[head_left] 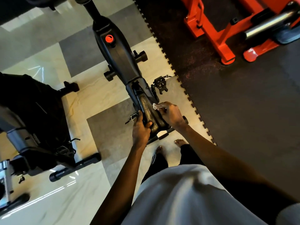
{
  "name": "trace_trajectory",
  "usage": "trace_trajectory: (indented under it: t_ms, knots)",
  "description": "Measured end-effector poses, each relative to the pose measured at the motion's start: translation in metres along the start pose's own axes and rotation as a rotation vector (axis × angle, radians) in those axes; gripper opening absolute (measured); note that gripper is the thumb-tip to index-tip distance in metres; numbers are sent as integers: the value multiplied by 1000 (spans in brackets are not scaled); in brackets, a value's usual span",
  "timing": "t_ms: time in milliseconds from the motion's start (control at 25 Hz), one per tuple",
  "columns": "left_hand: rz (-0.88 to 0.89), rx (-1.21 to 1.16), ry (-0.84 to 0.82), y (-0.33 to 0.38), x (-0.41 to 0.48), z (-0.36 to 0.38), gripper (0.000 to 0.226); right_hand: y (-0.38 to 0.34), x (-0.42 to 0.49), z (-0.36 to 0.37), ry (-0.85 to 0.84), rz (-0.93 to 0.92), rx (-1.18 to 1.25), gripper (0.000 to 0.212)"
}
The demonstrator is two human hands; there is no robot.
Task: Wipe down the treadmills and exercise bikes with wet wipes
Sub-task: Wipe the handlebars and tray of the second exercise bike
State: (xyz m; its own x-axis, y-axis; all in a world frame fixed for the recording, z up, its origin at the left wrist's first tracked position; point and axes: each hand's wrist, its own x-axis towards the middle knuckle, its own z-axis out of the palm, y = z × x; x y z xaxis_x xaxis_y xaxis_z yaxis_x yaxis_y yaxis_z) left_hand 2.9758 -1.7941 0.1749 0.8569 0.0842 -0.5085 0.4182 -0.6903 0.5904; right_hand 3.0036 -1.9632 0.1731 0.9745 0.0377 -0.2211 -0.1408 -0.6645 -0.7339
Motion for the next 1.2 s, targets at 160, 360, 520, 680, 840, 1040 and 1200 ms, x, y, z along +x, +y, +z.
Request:
trace_trajectory:
  t_ms: [160, 360, 520, 680, 840, 1040, 1200]
  knots:
    - [-39, 11, 90, 10, -7, 6, 73, 1, 15, -8, -78, -9, 26, 23]
    - [-119, -129, 165, 14, -14, 14, 68, 7, 34, -14, -169, -21, 71, 29]
    - [-148, -222, 203, 5, -16, 18, 66, 32, 21, -18, -219, -40, 74, 26]
    - [-139, -259, 211, 14, -22, 18, 63, 9, 52, -11, -206, -97, 149, 25]
    - [-134, -263, 209, 12, -22, 18, 63, 18, 49, -10, -245, -72, 132, 22]
    - [-130, -276, 213, 5, -22, 19, 62, 58, 4, -21, -198, -99, 189, 17]
    - [-185, -316, 292, -1, -24, 26, 56, 66, -23, -16, -140, 10, 201, 15]
